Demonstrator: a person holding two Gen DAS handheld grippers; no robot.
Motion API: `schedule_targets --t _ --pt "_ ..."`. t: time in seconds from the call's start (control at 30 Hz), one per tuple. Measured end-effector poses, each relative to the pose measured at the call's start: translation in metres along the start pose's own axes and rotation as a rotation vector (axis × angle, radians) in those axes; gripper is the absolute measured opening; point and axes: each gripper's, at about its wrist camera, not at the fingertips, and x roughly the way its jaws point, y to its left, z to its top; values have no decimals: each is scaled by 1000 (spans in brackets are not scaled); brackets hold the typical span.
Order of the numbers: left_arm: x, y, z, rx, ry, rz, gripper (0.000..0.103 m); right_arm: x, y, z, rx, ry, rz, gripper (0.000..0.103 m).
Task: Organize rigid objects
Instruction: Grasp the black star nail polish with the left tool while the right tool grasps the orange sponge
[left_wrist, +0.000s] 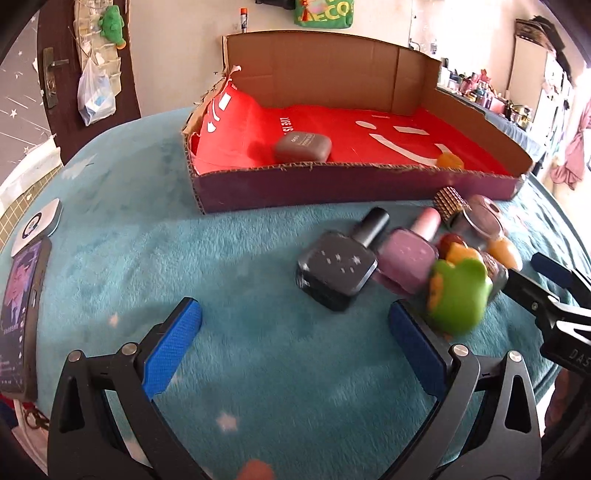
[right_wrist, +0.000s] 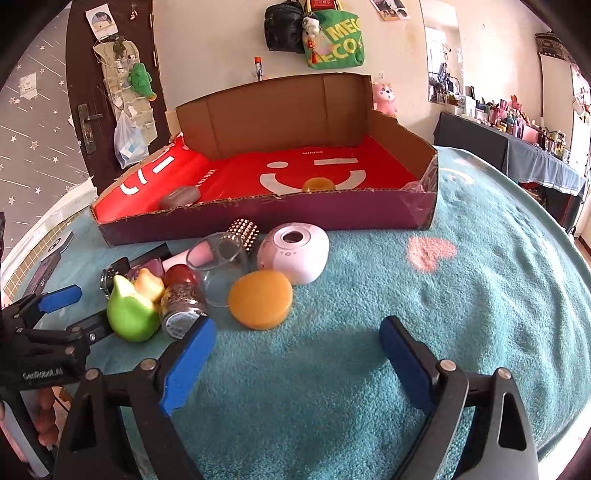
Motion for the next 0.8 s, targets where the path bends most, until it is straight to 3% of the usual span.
schedule_targets --t 0.3,0.4,0.5,0.57,0.63,0.73,0.8 --pt "12 -2 14 11 8 17 103 11 5 9 -27 0 -16 79" --pt "13 -3 17 12 6 10 97 13 8 10 -37 0 -17 76" --pt "11 -6 20 33 0 -20 75 12 9 9 -50 -1 -11 69" --pt "9 -13 21 65 -5 -42 51 11 11 9 -57 -3 2 60" --pt "8 -19 20 96 -10 -51 41 11 14 9 -62 -1 14 54" --pt "5 -24 20 125 -23 -38 41 10 18 9 -71 2 33 42" --pt "5 -23 20 120 -23 -51 41 10 19 9 -79 1 32 40"
